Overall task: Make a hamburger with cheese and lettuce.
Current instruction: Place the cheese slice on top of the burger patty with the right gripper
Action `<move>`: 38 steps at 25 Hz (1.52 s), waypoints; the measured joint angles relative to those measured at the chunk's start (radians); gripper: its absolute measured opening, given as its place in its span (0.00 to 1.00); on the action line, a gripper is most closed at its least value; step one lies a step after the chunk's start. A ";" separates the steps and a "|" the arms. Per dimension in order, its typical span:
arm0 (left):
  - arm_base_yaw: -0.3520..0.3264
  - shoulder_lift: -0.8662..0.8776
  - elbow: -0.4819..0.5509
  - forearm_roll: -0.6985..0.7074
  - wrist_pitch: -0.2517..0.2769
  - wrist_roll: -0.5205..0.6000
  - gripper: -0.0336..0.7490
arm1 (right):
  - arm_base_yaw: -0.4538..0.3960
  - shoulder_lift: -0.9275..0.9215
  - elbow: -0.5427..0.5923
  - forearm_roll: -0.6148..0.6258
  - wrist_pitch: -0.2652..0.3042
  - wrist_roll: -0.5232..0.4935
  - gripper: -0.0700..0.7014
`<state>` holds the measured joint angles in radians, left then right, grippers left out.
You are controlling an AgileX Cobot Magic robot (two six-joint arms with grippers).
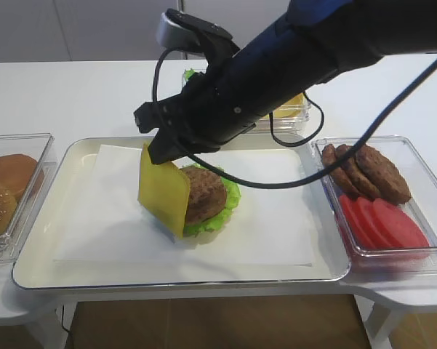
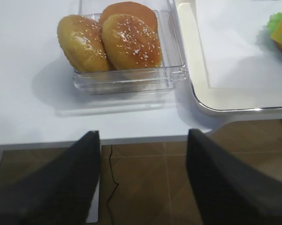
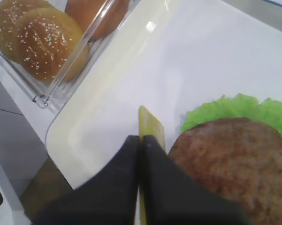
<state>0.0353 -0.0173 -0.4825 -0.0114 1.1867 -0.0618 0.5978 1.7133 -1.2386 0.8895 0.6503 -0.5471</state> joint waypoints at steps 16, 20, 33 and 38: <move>0.000 0.000 0.000 0.000 0.000 0.000 0.59 | 0.000 0.000 0.000 -0.091 -0.026 -0.002 0.09; 0.000 0.000 0.000 0.000 0.000 0.000 0.59 | 0.000 0.000 0.000 -0.120 -0.039 0.009 0.09; 0.000 0.000 0.000 0.000 0.000 0.000 0.59 | 0.000 0.000 0.000 -0.309 -0.054 0.081 0.09; 0.000 0.000 0.000 0.000 0.000 0.000 0.59 | 0.000 0.000 0.000 -0.361 -0.069 0.095 0.09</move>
<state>0.0353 -0.0173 -0.4825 -0.0114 1.1867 -0.0618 0.5978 1.7133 -1.2386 0.5283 0.5815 -0.4522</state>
